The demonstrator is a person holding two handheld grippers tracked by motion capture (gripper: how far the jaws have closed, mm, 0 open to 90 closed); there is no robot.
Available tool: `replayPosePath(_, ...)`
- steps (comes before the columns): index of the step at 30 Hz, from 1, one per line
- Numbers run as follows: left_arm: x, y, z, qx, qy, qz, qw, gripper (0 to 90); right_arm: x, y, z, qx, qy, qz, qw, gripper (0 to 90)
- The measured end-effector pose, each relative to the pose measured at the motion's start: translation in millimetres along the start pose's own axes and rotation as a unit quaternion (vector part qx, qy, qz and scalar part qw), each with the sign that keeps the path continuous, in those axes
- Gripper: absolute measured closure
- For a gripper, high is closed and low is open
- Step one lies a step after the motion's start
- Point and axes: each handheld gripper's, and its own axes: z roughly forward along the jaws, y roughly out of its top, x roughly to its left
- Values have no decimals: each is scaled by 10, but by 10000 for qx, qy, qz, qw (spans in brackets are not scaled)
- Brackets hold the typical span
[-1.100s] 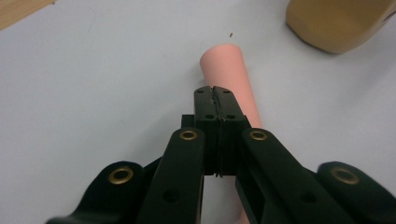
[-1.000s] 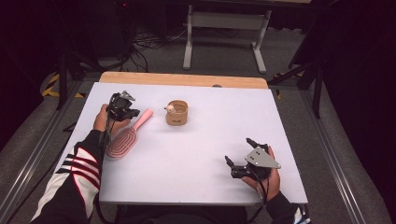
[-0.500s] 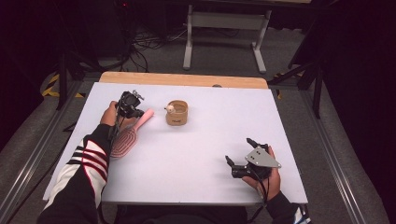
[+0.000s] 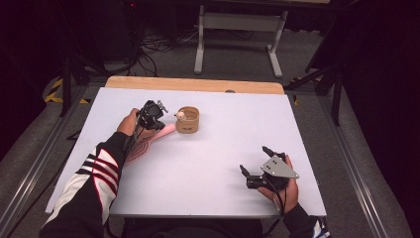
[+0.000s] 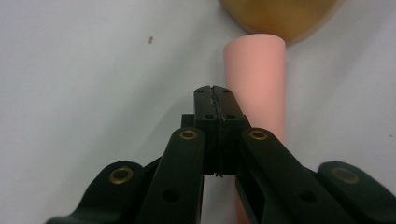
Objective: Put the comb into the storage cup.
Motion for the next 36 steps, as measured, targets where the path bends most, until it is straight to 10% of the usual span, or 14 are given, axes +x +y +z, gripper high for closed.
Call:
replayPosePath(16,-547,88,-71,306,77,1043,9940,900,8,-5,23,87,119,-34,9999,64)
replayPosePath(29,-1150,-61,-269,289,161,1971,9798,900,22,-10,35,159,262,-86,9995,63)
replayPosePath(36,-1282,-150,-401,-4,51,2016,9795,900,23,-18,49,221,272,-96,9993,64)
